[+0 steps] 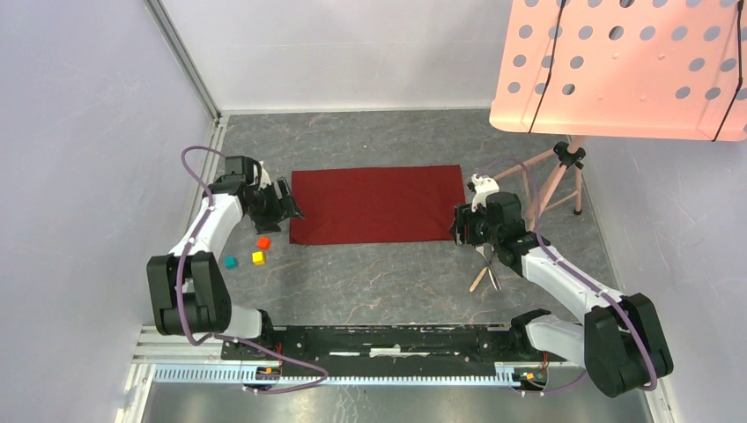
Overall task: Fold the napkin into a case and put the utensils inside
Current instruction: Smooth out the rectangle-folded napkin at the center of the board.
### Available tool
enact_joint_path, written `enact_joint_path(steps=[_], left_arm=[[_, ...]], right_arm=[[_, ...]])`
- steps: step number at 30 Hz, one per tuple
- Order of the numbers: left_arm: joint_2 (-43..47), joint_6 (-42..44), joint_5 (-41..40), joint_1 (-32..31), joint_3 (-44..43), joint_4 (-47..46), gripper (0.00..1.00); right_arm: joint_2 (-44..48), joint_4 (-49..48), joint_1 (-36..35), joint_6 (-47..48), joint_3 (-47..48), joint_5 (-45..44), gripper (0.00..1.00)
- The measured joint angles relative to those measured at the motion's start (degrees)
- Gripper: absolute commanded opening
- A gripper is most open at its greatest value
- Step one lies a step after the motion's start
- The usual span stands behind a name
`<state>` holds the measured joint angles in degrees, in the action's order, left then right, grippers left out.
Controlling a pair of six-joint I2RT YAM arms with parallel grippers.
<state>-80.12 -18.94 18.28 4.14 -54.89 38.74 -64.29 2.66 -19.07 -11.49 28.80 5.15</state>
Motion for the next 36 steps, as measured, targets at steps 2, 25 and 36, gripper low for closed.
enact_joint_path(steps=[2, 25, 36], left_arm=[[-1.1, 1.0, 0.4, 0.0, -0.4, 0.0, 0.83], [-14.4, 5.2, 6.3, 0.0, -3.8, -2.9, 0.81], [-14.4, 5.7, 5.8, 0.0, -3.8, -2.9, 0.86]], right_arm=[[-0.5, 0.1, 0.0, 0.2, 0.4, 0.6, 0.64], [-5.4, -3.7, 0.0, -0.3, 0.4, 8.8, 0.58], [-5.9, -4.4, 0.0, -0.3, 0.4, 9.4, 0.58]])
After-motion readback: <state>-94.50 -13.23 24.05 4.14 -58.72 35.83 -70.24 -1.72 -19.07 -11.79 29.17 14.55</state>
